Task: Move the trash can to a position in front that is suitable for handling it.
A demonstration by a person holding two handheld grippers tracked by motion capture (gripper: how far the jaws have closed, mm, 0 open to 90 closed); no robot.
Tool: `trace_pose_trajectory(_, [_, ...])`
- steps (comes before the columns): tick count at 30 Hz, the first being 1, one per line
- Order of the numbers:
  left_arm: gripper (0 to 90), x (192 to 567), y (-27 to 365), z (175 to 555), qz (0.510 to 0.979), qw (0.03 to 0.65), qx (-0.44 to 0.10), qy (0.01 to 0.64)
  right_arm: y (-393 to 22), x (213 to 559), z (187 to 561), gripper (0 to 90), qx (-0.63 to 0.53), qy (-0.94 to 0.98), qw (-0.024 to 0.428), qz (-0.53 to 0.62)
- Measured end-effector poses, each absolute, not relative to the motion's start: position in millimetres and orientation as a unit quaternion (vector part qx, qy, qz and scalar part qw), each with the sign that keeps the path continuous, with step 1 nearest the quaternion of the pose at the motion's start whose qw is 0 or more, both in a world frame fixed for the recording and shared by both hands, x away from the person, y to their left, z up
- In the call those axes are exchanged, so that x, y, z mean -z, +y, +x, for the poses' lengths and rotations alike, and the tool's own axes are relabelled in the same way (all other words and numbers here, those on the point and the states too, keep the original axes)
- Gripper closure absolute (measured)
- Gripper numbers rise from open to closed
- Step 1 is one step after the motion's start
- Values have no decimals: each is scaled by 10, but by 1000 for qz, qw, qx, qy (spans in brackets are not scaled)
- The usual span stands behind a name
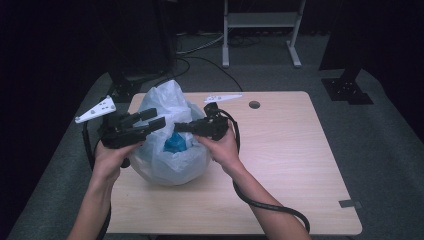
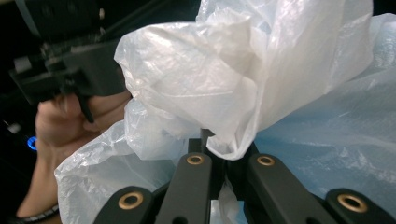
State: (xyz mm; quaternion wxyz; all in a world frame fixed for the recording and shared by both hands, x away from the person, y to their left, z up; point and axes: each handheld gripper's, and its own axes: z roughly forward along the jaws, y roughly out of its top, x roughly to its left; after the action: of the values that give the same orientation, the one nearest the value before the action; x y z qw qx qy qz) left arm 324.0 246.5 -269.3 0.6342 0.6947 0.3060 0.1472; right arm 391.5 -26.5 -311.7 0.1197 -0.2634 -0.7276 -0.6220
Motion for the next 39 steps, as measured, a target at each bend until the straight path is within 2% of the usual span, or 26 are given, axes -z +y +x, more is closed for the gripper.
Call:
trace_pose_trajectory(9, [213, 2802, 2676, 3069, 672, 622, -208, 343, -423, 3064, 4009, 896, 632, -709, 132, -282])
trace_pose_trajectory(15, [169, 2934, 2785, 2941, 662, 617, -231, 357, -566, 2934, 4068, 896, 641, -699, 122, -293])
trace_pose_trajectory(17, [128, 2991, 2818, 2905, 656, 616, -239, 366, -617, 2871, 4079, 896, 643, -697, 115, -295])
trace_pose_trajectory(27, [99, 3172, 3020, 2814, 626, 631, -241, 389, -713, 2639, 4112, 896, 651, -691, 104, -296])
trace_pose_trajectory(39, [97, 3224, 3192, 2786, 616, 637, -239, 398, -679, 2575, 4156, 898, 672, -667, 122, -297])
